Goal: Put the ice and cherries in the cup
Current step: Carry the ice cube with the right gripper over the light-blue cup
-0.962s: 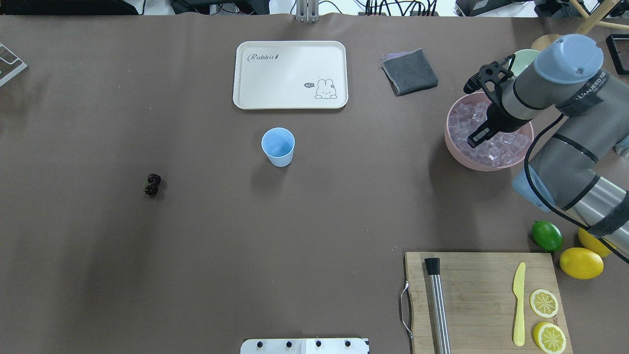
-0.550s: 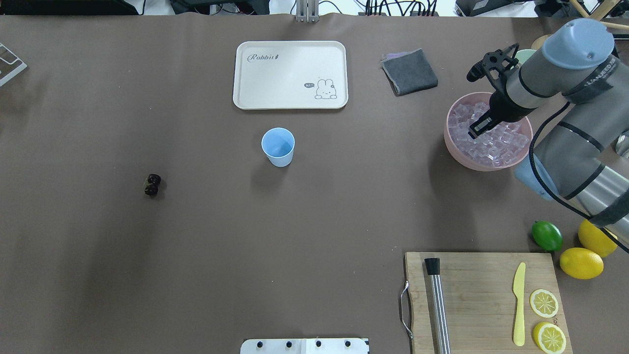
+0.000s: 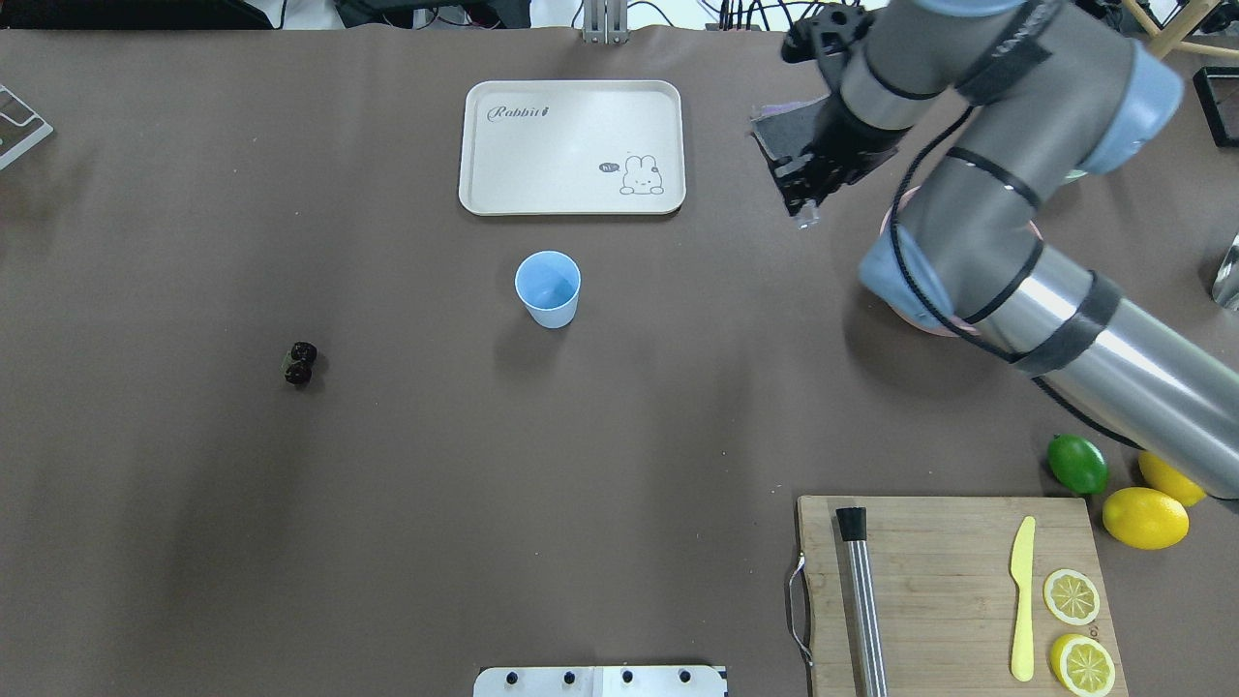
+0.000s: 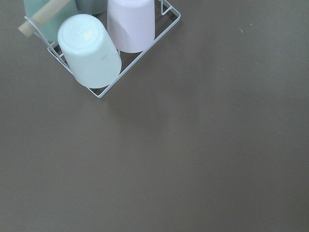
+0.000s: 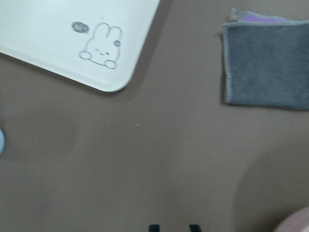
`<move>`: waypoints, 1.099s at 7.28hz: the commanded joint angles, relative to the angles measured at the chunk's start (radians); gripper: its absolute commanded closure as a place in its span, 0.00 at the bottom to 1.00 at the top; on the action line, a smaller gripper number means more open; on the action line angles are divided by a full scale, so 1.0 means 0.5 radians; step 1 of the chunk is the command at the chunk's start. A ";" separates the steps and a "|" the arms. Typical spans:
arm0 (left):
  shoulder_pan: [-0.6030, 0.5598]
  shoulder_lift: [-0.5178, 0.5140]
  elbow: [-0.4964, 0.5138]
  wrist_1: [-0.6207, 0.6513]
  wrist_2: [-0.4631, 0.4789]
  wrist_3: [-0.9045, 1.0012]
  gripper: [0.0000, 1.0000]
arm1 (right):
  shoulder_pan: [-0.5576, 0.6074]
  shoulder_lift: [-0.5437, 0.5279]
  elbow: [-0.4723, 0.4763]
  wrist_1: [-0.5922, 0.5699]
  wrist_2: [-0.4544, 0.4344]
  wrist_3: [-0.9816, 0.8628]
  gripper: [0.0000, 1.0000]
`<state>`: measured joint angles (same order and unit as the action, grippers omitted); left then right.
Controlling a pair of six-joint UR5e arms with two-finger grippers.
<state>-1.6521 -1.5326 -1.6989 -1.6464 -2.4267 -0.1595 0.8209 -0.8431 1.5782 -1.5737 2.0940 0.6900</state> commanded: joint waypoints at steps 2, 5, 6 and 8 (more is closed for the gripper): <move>0.003 -0.015 0.008 -0.002 0.003 0.000 0.02 | -0.445 0.620 -0.535 0.030 -0.454 0.733 0.86; 0.000 -0.009 0.014 0.001 0.003 0.003 0.02 | -0.587 0.616 -0.671 0.328 -0.608 0.924 0.84; 0.000 -0.009 0.014 0.001 0.003 0.003 0.02 | -0.550 0.609 -0.671 0.319 -0.605 0.851 0.79; 0.000 0.003 0.008 -0.002 0.000 0.003 0.02 | -0.531 0.597 -0.626 0.310 -0.596 0.841 0.02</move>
<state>-1.6521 -1.5336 -1.6936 -1.6469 -2.4262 -0.1581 0.5470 -0.5422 1.2487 -1.4149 1.7929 1.1156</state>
